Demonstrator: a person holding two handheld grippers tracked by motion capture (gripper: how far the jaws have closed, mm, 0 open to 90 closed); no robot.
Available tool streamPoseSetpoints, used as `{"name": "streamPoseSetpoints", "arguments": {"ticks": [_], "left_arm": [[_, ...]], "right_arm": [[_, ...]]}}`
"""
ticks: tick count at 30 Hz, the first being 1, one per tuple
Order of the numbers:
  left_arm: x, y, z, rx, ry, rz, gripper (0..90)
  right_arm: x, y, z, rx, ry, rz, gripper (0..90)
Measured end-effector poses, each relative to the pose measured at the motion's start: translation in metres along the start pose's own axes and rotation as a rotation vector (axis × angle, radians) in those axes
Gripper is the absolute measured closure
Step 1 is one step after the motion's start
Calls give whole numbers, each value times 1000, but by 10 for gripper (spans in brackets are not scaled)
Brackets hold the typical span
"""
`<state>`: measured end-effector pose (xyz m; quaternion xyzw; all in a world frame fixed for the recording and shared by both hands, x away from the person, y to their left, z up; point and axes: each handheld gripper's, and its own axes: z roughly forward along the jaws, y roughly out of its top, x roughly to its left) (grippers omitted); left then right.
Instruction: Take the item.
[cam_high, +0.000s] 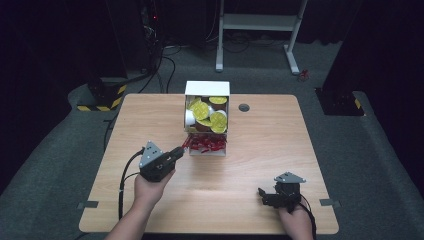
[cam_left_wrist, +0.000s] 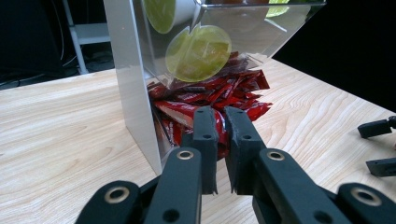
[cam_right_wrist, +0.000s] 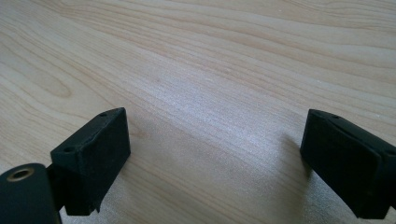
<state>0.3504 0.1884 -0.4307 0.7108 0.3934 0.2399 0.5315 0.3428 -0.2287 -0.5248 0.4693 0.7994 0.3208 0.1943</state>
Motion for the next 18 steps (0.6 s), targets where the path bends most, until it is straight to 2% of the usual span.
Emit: {"name": "streamPoseSetpoints", "arguments": {"ticks": [6, 18], "left_arm": [[0, 3, -4, -20, -13, -16, 838], [-2, 3, -12, -35, -28, -17, 840]], "right_arm": [[0, 0, 0, 0, 0, 0, 81], [0, 0, 0, 0, 0, 0, 81]]}}
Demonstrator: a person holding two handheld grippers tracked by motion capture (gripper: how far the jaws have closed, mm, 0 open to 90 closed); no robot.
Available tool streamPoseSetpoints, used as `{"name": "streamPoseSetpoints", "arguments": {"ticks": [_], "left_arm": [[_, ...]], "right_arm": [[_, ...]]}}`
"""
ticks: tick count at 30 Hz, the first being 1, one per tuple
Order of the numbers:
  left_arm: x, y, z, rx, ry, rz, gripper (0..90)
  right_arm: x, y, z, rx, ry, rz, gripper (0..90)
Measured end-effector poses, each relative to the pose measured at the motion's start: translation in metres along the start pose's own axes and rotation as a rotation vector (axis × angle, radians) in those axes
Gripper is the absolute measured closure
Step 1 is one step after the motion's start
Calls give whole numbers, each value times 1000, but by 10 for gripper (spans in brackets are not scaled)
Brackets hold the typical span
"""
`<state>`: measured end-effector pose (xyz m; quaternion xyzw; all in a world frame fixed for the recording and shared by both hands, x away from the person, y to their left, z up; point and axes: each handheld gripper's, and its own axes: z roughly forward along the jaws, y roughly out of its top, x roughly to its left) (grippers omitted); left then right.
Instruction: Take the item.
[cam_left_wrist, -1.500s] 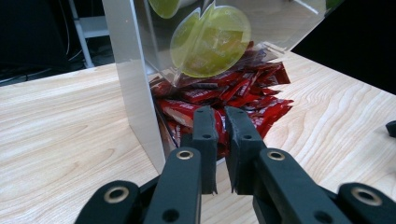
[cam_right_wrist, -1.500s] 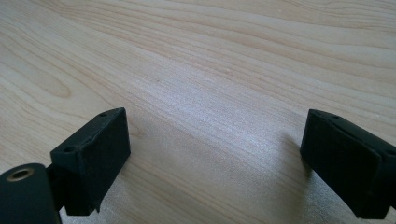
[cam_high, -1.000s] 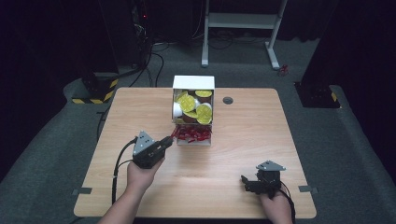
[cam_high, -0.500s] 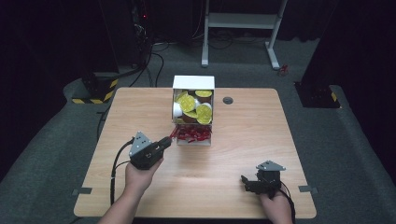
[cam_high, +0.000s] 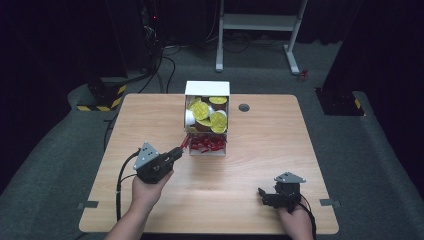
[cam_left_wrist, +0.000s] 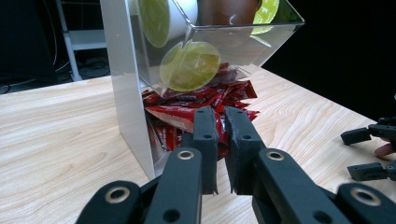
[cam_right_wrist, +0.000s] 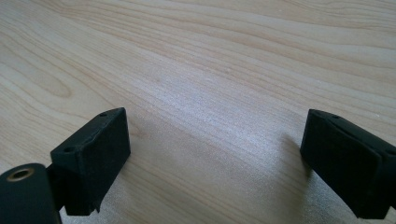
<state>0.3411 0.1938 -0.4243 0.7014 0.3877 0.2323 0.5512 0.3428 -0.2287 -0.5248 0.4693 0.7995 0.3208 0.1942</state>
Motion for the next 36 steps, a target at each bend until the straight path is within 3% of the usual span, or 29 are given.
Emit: {"name": "streamPoseSetpoints", "arguments": {"ticks": [16, 36], "left_arm": [[5, 0, -15, -18, 18, -10, 839], [23, 1, -26, -17, 67, -2, 839]], "right_arm": [[1, 0, 0, 2, 1, 6, 81], [1, 0, -1, 2, 3, 3, 81]]}}
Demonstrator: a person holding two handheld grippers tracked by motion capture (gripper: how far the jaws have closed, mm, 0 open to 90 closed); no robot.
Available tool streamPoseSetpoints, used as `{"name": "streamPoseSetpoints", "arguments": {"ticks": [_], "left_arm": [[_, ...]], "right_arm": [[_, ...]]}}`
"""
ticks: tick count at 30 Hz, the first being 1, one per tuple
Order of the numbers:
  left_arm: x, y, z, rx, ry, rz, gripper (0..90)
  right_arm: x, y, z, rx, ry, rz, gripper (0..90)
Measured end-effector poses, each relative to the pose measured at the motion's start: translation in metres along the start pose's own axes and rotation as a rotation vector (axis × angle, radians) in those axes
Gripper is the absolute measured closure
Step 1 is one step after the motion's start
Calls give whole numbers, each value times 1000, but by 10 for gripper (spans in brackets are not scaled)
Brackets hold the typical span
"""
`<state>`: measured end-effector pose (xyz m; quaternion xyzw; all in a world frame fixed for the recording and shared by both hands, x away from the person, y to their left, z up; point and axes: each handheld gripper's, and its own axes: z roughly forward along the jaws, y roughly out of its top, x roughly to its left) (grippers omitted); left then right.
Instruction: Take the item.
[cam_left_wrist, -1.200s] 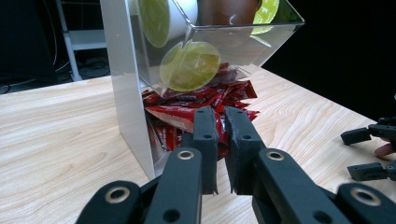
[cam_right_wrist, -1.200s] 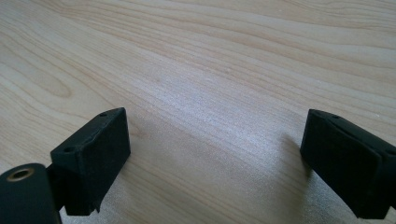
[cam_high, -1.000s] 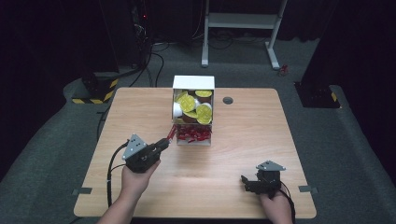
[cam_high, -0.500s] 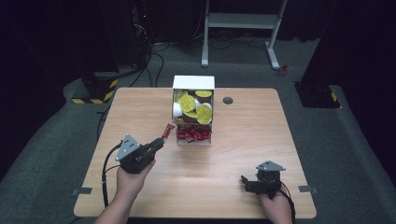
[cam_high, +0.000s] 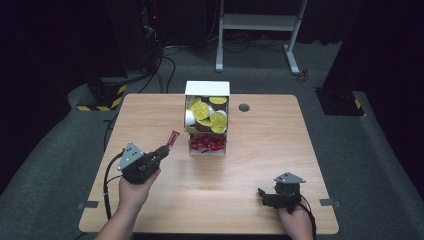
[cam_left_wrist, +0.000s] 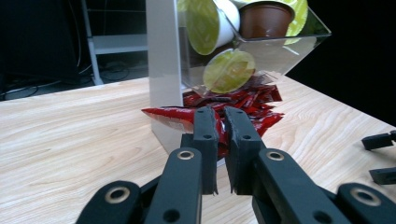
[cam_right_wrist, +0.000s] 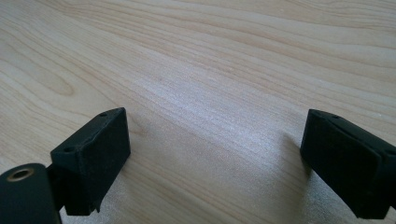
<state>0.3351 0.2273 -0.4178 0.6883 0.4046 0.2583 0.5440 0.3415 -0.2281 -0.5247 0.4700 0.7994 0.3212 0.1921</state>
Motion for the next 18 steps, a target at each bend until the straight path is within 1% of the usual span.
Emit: {"name": "streamPoseSetpoints", "arguments": {"ticks": [3, 4, 5, 12, 15, 18], "left_arm": [[3, 0, -1, 2, 10, -5, 839], [5, 0, 0, 2, 16, 0, 839], [6, -1, 0, 5, 17, -5, 839], [20, -2, 2, 20, 47, -5, 839], [26, -3, 3, 25, 61, -14, 839], [31, -3, 4, 31, 74, -12, 839]], "right_arm": [[0, 0, 0, 0, 0, 0, 81], [0, 0, 0, 0, 0, 0, 80], [0, 0, 0, 0, 0, 0, 81], [0, 0, 0, 0, 0, 0, 81], [0, 0, 0, 0, 0, 0, 81], [0, 0, 0, 0, 0, 0, 80]]}}
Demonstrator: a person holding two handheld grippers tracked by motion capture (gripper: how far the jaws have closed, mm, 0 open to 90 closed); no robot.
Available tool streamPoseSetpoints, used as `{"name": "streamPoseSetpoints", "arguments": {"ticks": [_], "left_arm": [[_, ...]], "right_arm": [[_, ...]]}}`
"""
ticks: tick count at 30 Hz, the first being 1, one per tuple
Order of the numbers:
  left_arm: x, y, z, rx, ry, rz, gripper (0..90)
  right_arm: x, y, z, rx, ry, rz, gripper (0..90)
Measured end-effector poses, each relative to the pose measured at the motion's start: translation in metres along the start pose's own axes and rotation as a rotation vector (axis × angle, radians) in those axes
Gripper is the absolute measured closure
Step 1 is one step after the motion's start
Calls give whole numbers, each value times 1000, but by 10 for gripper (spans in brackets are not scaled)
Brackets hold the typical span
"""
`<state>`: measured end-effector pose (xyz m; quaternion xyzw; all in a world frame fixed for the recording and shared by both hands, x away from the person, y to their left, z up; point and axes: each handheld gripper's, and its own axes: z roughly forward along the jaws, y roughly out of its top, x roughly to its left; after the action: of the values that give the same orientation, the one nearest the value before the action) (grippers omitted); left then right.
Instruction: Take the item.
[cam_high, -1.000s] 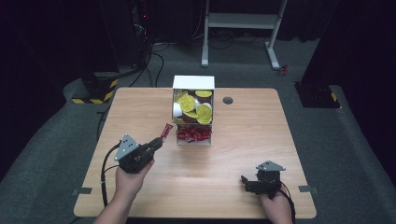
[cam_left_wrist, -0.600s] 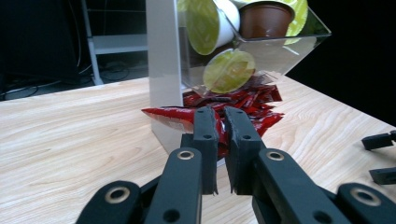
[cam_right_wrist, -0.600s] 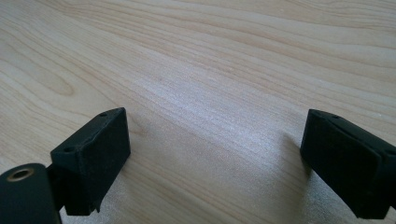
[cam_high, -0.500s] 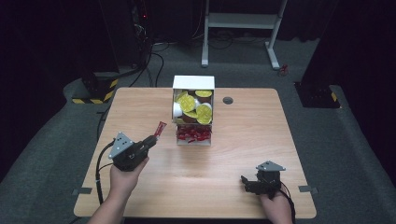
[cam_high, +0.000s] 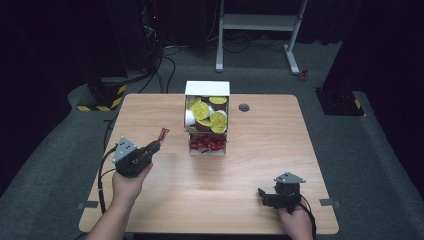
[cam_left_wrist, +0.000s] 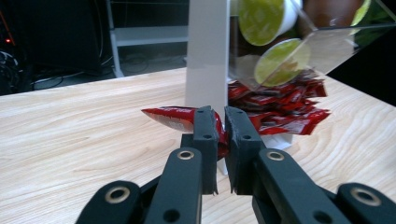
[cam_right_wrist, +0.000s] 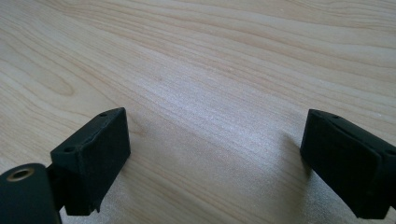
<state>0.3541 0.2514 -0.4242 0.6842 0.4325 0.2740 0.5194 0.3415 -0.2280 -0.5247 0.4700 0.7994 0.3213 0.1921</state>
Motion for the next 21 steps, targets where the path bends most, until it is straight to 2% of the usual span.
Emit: {"name": "streamPoseSetpoints", "arguments": {"ticks": [12, 21], "left_arm": [[27, -3, 8, 19, 50, -35, 839], [37, -10, 20, 50, 63, -41, 840]], "right_arm": [[0, 0, 0, 0, 0, 0, 81], [0, 0, 0, 0, 0, 0, 81]]}}
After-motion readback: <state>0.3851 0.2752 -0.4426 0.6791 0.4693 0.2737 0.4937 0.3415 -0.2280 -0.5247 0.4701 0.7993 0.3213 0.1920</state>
